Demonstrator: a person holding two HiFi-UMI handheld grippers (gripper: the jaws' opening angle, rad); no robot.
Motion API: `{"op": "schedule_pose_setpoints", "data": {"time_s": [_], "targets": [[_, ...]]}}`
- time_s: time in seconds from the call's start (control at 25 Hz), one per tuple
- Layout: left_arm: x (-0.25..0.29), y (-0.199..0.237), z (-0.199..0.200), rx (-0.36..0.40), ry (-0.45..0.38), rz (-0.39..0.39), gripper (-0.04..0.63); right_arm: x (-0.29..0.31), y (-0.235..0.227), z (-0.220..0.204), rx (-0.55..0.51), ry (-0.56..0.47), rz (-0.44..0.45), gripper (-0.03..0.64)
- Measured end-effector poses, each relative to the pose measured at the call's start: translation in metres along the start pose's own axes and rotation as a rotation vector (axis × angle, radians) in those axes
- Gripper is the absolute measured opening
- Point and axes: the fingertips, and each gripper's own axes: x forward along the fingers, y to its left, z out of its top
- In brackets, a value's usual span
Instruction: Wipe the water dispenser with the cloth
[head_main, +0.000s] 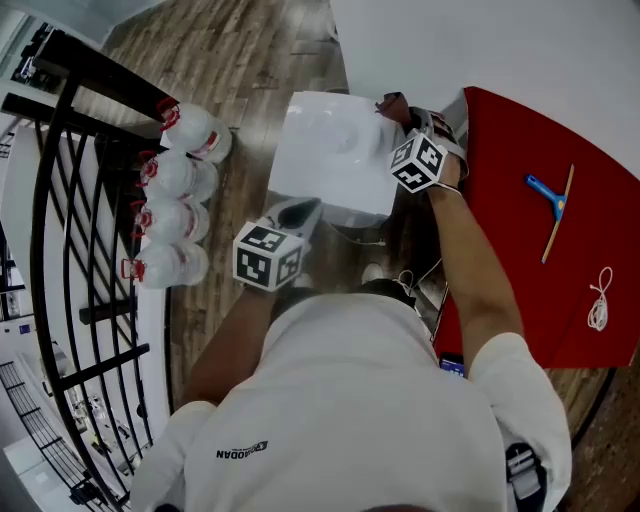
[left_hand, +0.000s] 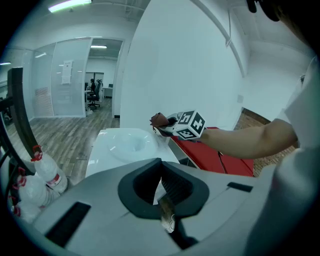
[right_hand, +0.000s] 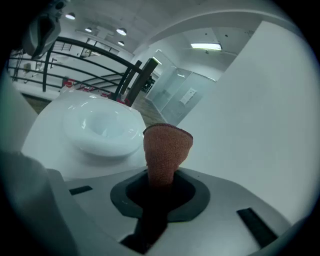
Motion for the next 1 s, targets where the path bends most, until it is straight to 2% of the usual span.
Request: {"op": "schedule_pose_setpoints", "data": {"time_s": [0.4, 1.0], "targets": [[-0.026, 0.015, -0.010, 0.036, -0.011, -0.083, -0.011, -0.046, 0.050, 0.009, -0.269, 0.101, 0.003, 0.054], [-0.049, 0.044, -0.027, 0.068, -0.025, -0.182, -0.011, -0.116, 0.137, 0.024, -0.347, 0.208, 0.081, 0.054]]}}
